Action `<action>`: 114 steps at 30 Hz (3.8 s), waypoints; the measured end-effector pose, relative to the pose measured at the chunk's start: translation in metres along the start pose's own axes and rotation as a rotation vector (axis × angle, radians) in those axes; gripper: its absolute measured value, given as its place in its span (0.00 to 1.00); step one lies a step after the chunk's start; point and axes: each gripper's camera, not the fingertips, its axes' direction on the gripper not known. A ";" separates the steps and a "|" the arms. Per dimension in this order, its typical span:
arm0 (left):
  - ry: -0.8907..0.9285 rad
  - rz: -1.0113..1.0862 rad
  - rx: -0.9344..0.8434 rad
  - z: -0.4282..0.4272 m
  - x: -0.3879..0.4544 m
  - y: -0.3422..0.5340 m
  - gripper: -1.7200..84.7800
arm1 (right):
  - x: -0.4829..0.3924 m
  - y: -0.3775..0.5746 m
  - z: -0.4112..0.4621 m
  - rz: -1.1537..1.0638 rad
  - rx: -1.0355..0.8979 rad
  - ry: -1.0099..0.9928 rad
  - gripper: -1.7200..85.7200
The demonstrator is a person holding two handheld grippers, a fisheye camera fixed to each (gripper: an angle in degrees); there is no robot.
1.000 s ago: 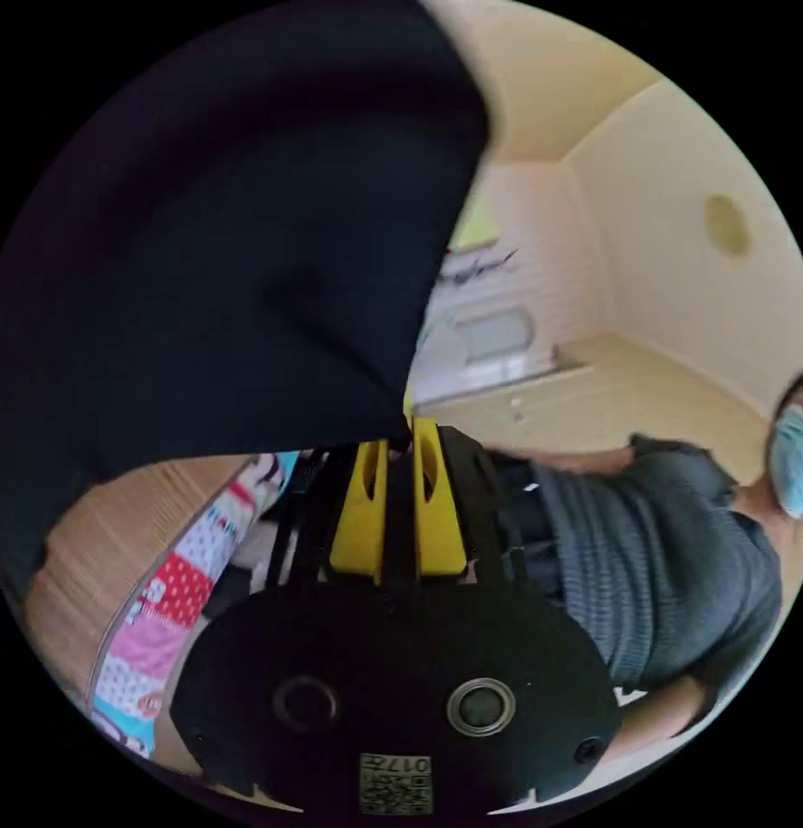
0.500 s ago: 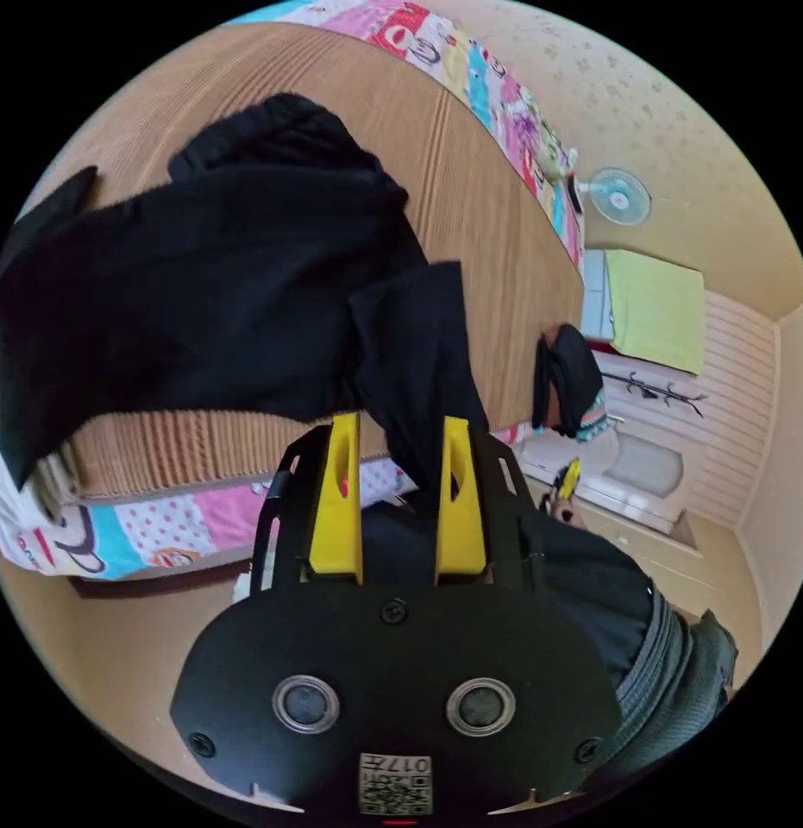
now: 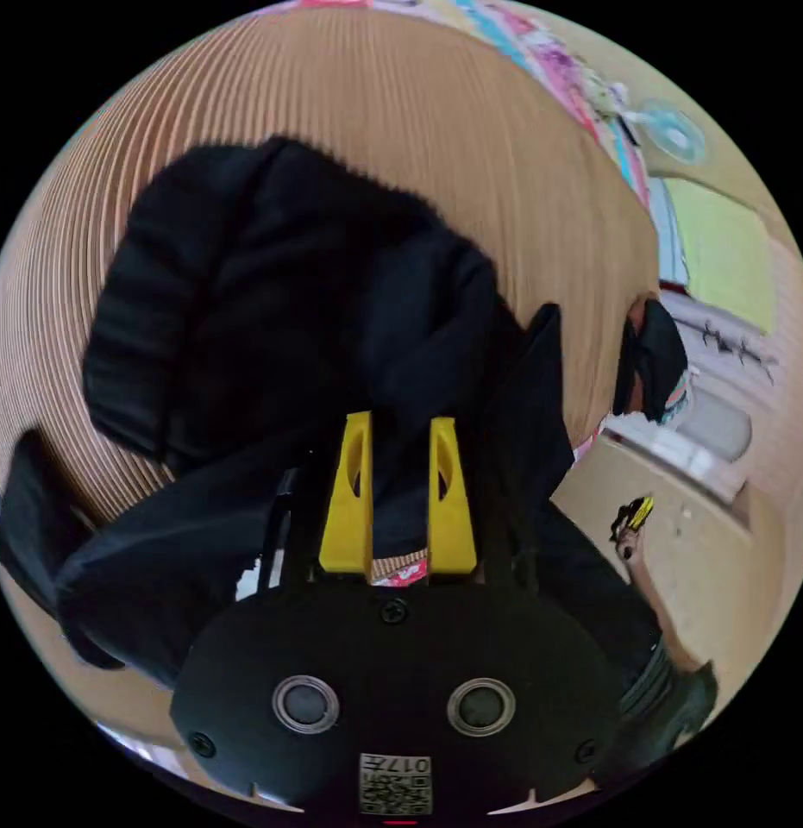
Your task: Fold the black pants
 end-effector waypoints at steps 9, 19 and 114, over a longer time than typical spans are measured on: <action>0.277 -0.155 0.411 0.117 -0.031 0.209 0.05 | 0.127 -0.061 0.001 0.137 -0.071 0.077 0.03; 0.238 -0.408 0.346 0.169 -0.077 0.323 0.13 | 0.279 -0.152 0.161 0.192 -0.730 0.566 0.03; 0.458 -0.661 0.599 -0.039 -0.159 0.337 0.17 | 0.296 -0.104 0.399 -0.041 -0.588 0.773 0.02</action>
